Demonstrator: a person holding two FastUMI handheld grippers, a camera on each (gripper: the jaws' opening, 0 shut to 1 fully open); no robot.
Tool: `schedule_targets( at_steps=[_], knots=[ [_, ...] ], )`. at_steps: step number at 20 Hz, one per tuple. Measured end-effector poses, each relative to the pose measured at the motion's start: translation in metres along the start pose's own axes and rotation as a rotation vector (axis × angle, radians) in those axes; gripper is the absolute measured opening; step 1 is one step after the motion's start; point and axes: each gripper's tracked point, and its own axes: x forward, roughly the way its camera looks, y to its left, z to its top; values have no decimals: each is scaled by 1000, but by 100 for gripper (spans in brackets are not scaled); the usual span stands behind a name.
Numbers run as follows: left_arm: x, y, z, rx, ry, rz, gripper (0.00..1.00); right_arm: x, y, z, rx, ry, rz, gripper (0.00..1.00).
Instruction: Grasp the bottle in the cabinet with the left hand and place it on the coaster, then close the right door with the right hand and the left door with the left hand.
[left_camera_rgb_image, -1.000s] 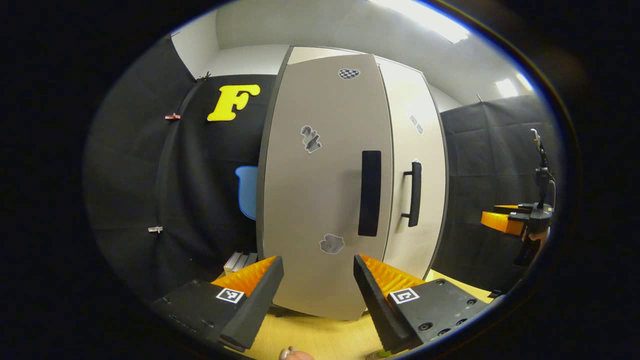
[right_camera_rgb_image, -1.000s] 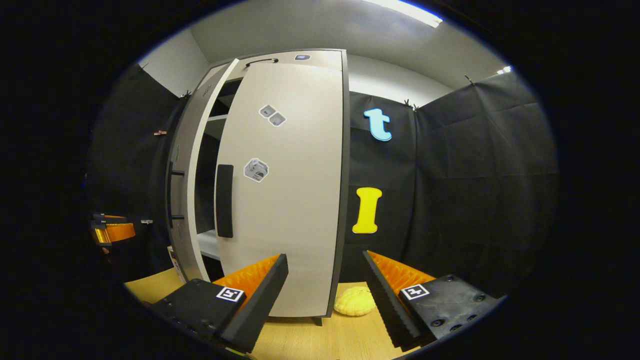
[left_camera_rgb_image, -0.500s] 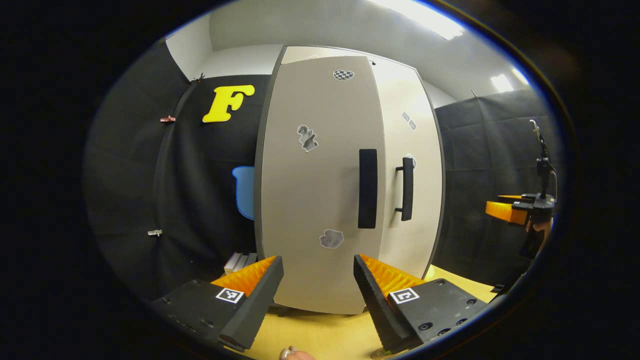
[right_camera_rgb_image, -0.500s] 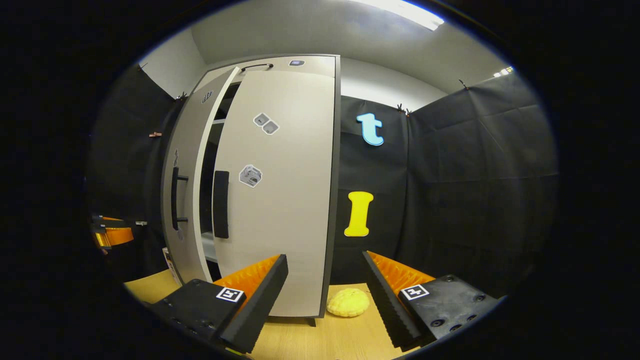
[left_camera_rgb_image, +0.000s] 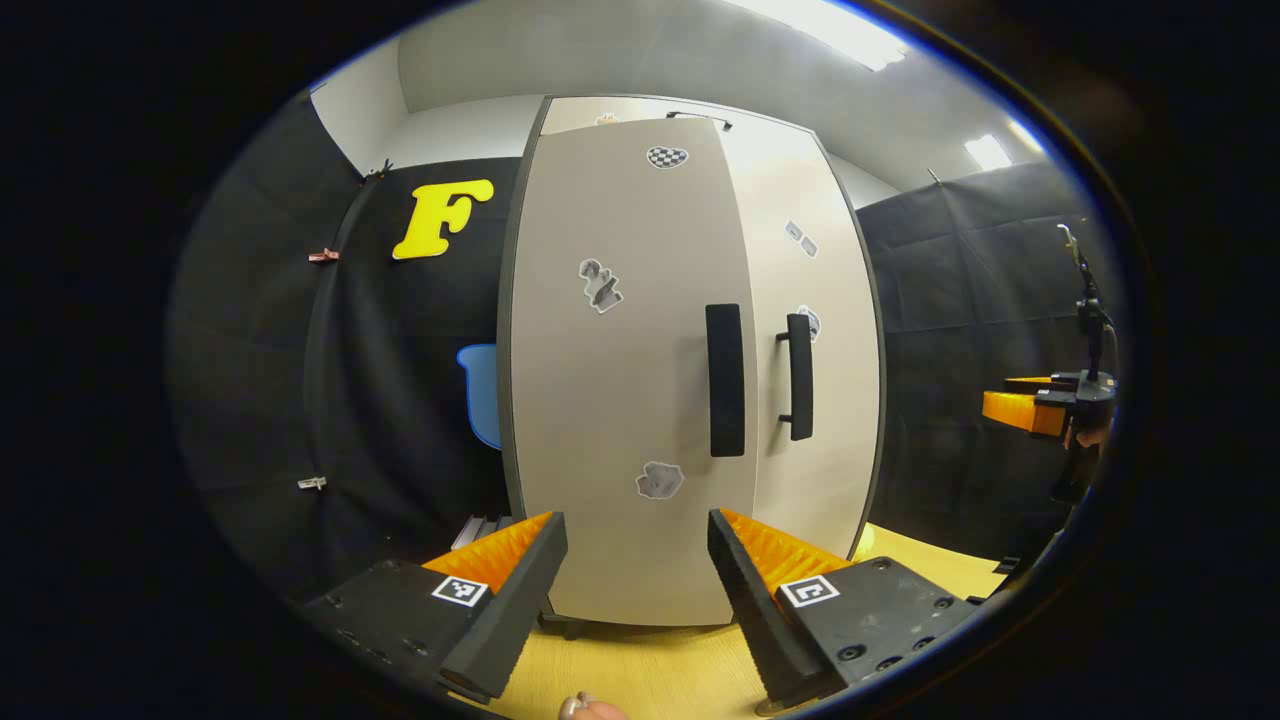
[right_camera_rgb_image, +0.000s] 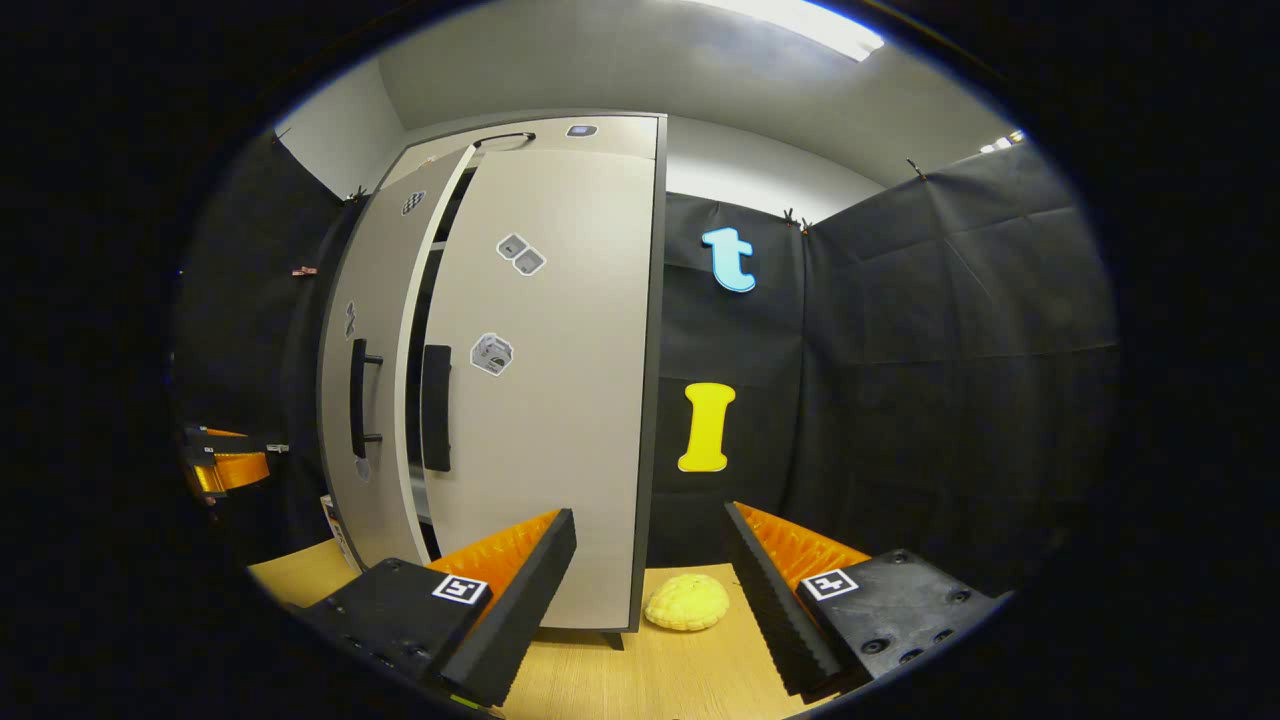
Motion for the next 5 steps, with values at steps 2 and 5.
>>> schedule_targets(
  at_steps=[2,5],
  knots=[
    [0,0,-3,-3,8,0,91,-2,-4,-1,-4,5,-7,98],
    [0,0,-5,-5,15,8,90,-2,-4,-4,-2,11,-7,98]
  ],
)
